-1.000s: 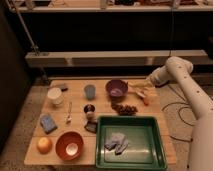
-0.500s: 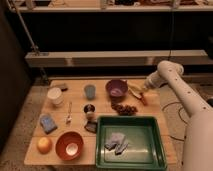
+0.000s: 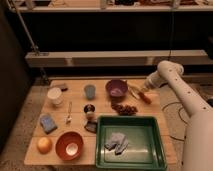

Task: Place banana in table surface

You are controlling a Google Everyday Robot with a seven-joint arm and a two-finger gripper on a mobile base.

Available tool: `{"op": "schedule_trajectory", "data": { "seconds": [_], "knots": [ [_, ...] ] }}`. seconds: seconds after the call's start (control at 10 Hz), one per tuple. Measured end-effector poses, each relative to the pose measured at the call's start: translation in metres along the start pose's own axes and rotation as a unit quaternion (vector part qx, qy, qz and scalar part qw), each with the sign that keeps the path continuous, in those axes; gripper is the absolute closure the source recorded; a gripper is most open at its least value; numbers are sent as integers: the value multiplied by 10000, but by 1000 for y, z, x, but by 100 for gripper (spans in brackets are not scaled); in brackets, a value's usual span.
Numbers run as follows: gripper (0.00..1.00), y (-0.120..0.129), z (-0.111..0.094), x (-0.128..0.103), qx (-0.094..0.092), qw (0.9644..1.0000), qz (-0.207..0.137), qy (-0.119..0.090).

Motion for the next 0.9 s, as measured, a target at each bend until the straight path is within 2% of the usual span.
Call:
{"op": "schedule_trajectory", "data": {
  "seconds": [0.7,0.9],
  "knots": [
    [96,0,0,0,0,10000,1,0],
    [100,0,0,0,-1,10000,1,0]
  ]
}}
